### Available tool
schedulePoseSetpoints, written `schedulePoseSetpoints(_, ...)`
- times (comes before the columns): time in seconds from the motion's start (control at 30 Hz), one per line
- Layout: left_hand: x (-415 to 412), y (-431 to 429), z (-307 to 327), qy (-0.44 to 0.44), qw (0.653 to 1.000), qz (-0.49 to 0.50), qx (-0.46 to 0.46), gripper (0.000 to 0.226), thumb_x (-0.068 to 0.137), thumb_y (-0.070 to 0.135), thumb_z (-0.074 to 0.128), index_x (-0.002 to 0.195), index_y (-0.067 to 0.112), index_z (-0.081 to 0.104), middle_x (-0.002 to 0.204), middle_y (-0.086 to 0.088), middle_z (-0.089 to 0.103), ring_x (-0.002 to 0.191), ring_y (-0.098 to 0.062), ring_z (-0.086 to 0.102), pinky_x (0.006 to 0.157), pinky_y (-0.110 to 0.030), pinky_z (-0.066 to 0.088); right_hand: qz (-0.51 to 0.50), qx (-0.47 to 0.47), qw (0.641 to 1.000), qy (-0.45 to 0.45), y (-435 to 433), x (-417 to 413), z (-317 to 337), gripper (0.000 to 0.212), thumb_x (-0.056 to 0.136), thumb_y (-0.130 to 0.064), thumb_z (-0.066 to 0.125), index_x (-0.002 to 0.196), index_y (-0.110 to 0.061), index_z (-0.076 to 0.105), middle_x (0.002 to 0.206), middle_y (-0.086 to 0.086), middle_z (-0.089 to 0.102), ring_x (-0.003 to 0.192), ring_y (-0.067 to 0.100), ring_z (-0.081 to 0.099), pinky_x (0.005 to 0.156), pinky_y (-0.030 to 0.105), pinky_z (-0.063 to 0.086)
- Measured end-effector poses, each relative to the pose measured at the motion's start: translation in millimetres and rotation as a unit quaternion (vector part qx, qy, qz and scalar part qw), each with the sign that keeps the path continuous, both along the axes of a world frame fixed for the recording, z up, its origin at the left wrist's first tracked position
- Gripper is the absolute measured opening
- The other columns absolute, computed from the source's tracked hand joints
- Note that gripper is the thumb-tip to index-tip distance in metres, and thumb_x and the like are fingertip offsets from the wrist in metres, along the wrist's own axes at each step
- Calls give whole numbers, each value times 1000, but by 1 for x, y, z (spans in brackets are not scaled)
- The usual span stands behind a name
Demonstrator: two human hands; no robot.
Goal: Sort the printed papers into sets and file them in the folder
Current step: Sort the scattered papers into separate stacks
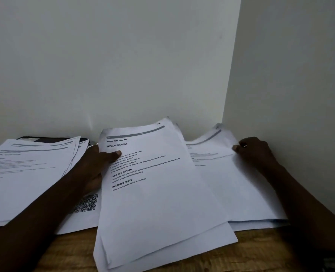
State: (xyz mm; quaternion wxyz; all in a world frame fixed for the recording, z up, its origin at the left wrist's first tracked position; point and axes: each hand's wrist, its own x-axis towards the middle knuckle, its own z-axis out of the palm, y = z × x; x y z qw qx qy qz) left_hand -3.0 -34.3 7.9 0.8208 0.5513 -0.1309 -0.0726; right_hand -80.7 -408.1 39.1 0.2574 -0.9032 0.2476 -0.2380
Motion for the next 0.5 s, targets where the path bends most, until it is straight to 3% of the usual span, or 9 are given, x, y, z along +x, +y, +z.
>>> schedulePoseSetpoints(0.07, 0, -1, -1, 4, 1000, -3, 9, 42, 82, -4, 60, 123, 2, 60, 115, -20, 69, 91, -30, 73, 65, -38, 60, -24, -31, 997, 68, -4, 1, -8, 30, 92, -28, 61, 115, -10, 64, 124, 20, 58, 113, 38, 56, 89, 36, 45)
schedulePoseSetpoints(0.17, -1, -3, -2, 1, 1000, 7, 26, 34, 84, -5, 60, 117, 3, 62, 108, -19, 71, 84, -28, 74, 61, -36, 60, -38, -93, 985, 141, 2, 0, -16, 37, 89, -28, 63, 119, -8, 54, 127, 19, 51, 113, 37, 54, 88, 37, 45)
schedulePoseSetpoints(0.27, 0, -3, -2, -5, 1000, 14, 18, 34, 86, -4, 59, 119, 3, 61, 109, -18, 71, 85, -27, 74, 60, -34, 60, 33, -135, 989, 52, 23, 3, -16, 46, 91, -36, 63, 126, -8, 53, 129, 15, 54, 119, 34, 50, 92, 35, 42)
schedulePoseSetpoints(0.33, 2, -1, -2, -11, 1000, 13, 22, 44, 80, 1, 63, 124, 2, 58, 115, -20, 68, 95, -32, 71, 66, -38, 61, 177, 64, 982, -27, 50, -1, -7, 40, 95, -41, 57, 120, -11, 63, 117, 10, 66, 108, 28, 61, 88, 32, 44)
schedulePoseSetpoints(0.4, 5, 1, -3, -11, 999, 16, 25, 48, 82, 3, 61, 129, -1, 54, 123, -24, 64, 108, -40, 64, 76, -44, 61, 297, 293, 909, -13, 80, -8, 0, 35, 96, -40, 56, 109, -11, 70, 101, 8, 73, 90, 23, 69, 79, 31, 52)
schedulePoseSetpoints(0.43, 6, 1, -2, -11, 999, 19, 25, 45, 87, 2, 58, 131, -2, 53, 124, -25, 63, 110, -41, 62, 78, -44, 59, 317, 330, 889, 6, 88, -9, -1, 33, 95, -35, 58, 105, -6, 70, 96, 7, 73, 83, 20, 69, 73, 27, 54)
schedulePoseSetpoints(0.5, 6, 0, -2, -10, 999, 22, 22, 39, 93, 2, 53, 131, -4, 52, 125, -25, 62, 109, -38, 63, 77, -40, 60, 311, 320, 895, 25, 95, -4, -7, 32, 94, -28, 62, 103, 2, 69, 96, 11, 73, 78, 19, 67, 69, 26, 53)
